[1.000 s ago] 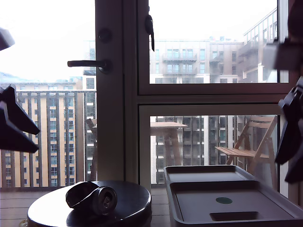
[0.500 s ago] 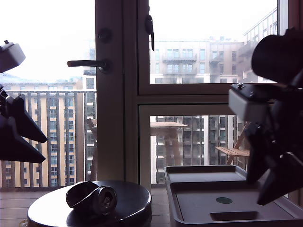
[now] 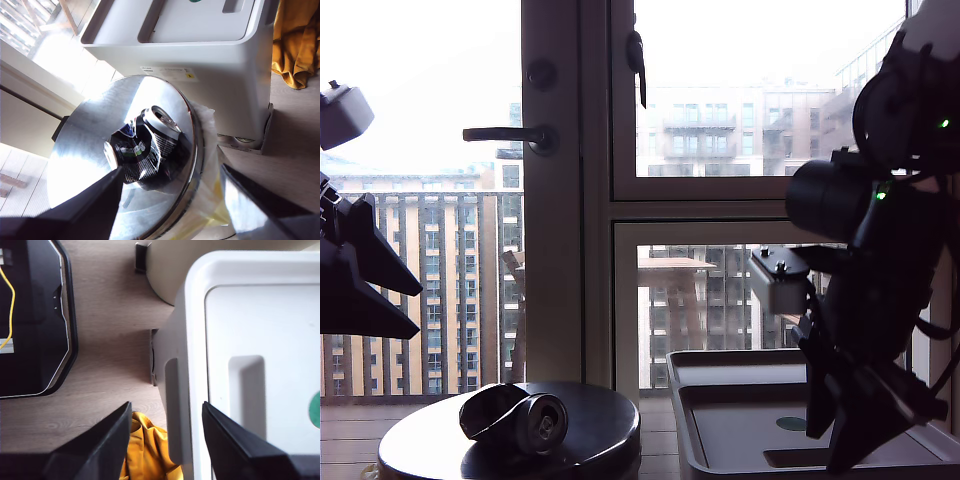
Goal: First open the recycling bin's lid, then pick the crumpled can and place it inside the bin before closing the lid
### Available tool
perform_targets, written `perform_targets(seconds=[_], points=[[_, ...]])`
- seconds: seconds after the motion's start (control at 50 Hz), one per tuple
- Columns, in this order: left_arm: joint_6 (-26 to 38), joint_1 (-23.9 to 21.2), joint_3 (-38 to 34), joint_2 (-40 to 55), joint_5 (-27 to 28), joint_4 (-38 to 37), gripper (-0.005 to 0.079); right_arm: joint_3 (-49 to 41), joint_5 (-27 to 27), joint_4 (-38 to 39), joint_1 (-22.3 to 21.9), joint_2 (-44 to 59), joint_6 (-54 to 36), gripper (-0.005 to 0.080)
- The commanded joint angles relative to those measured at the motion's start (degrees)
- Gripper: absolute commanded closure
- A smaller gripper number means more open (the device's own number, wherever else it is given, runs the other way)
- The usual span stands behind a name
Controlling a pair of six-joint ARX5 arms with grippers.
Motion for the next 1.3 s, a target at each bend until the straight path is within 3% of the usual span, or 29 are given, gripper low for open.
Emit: perform_targets(seconds=[0.0, 0.34, 0.56, 0.9, 1.08, 1.28], points=[[0.17, -0.15, -0.15, 0.35, -0.02, 0.46, 0.0187, 1.09, 0.26, 0.46, -0.22, 1.66, -0.15, 0.0349], [0.2, -0.15, -0.13, 0.35, -0.02, 0.55, 0.0187, 4.48, 1.2, 0.46, -2.08, 7.26, -0.52, 0.0369], [0.17, -0.15, -0.13, 0.35, -0.02, 1.42, 0.0187, 4.48, 1.18, 1.75, -2.49, 8.79, -2.27, 0.0423], [0.17, -0.15, -0.13, 0.35, 0.0, 1.73, 0.0187, 4.48, 0.81, 4.26, -2.73, 11.96, -3.21, 0.0426], [0.17, -0.15, -0.13, 0.35, 0.0, 1.79, 0.0187, 4.83, 1.25, 4.09, -2.71, 11.98, -3.17, 0.0639], [0.17, -0.15, -0.13, 0.35, -0.02, 1.77, 0.0187, 6.16, 1.27, 2.54, -2.67, 11.98, -3.15, 0.0757]])
